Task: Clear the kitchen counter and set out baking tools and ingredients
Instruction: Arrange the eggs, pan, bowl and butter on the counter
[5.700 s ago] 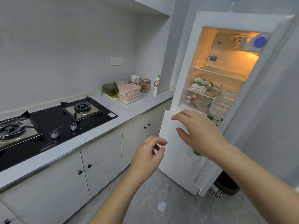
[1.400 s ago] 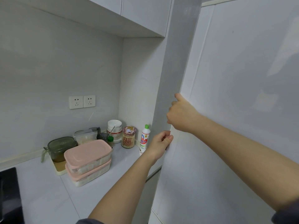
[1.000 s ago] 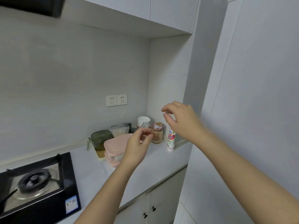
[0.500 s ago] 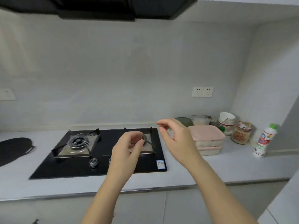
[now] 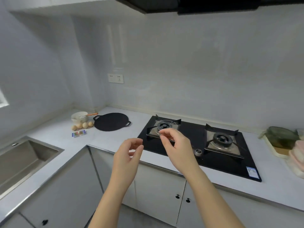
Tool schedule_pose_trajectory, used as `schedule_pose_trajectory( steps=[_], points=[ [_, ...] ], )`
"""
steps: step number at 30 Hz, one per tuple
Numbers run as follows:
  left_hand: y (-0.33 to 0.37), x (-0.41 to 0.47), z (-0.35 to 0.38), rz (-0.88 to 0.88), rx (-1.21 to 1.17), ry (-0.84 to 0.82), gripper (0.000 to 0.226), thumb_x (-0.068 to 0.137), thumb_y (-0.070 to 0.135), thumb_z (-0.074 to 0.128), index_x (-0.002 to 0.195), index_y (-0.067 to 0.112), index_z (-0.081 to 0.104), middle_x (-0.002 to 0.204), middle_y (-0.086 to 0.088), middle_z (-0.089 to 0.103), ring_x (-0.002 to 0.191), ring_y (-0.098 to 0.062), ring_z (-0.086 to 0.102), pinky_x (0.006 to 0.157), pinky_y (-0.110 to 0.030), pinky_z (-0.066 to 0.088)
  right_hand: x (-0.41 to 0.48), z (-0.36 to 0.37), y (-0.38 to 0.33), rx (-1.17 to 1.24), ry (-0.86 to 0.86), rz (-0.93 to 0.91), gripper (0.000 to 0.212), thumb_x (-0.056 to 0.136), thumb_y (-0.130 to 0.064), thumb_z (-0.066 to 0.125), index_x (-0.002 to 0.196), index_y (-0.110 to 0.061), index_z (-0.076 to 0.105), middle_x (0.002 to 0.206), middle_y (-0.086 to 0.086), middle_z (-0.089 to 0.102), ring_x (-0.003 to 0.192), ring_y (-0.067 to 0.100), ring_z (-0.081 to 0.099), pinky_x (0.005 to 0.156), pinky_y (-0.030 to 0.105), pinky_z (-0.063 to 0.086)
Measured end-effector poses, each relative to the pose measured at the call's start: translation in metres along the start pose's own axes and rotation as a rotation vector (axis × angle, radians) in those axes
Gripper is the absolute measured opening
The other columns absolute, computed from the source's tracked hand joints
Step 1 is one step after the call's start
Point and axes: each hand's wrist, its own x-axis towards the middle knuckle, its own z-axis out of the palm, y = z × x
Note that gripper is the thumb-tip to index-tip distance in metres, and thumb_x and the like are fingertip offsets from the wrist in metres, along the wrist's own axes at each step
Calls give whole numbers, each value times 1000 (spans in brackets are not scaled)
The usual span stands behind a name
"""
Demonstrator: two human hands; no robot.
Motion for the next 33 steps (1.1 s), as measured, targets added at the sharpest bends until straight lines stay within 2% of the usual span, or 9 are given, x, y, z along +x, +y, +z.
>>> schedule_pose_trajectory(
  steps=[5, 9, 14, 20, 24, 28, 33],
  points=[
    [-32, 20, -56, -47, 13, 100, 20, 93, 13, 57, 100, 29, 63, 102, 16, 64, 94, 3, 58, 72, -3, 41, 25, 67, -14, 43, -99, -10, 18, 94, -13, 56, 106, -19, 67, 101, -13, 65, 93, -7, 58, 79, 4, 42],
    [-61, 41, -86, -77, 45, 148, 19, 93, 14, 57, 101, 29, 63, 102, 15, 64, 95, 1, 59, 74, -5, 42, 49, 113, -13, 47, -149, -28, 17, 94, -14, 56, 104, -21, 67, 101, -16, 64, 93, -5, 55, 77, 5, 41],
    [-105, 92, -110, -91, 74, 189, 19, 92, 10, 57, 100, 27, 64, 101, 13, 64, 95, 4, 57, 73, -4, 41, 95, 172, 7, 91, -214, -3, 16, 95, -17, 55, 103, -26, 65, 99, -21, 62, 92, -5, 55, 77, 11, 47],
    [-172, 169, -137, -174, 111, 216, 19, 92, 11, 56, 98, 28, 64, 101, 13, 64, 93, 5, 56, 70, -5, 43, 171, 253, 41, 85, -303, 31, 16, 97, -20, 53, 107, -28, 62, 102, -19, 62, 97, -6, 56, 78, 5, 45],
    [-208, 223, -157, -228, 89, 299, 20, 91, 10, 56, 96, 28, 64, 100, 15, 64, 93, 6, 56, 72, -13, 43, 232, 305, 53, 90, -382, 55, 18, 96, -17, 53, 105, -28, 64, 103, -16, 63, 98, -4, 57, 83, 10, 47],
    [-250, 260, -178, -287, 100, 326, 17, 92, 11, 57, 100, 24, 66, 100, 16, 65, 91, 8, 56, 70, -11, 43, 275, 363, 68, 57, -461, 75, 19, 96, -16, 52, 107, -25, 65, 105, -12, 64, 99, 1, 58, 87, 20, 51],
    [-316, 308, -200, -332, 130, 317, 14, 91, 10, 59, 97, 21, 66, 98, 13, 65, 89, 10, 56, 67, -7, 45, 307, 426, 103, -4, -531, 159, 19, 96, -17, 52, 108, -24, 64, 105, -11, 64, 98, 1, 58, 85, 17, 50]
  ],
)
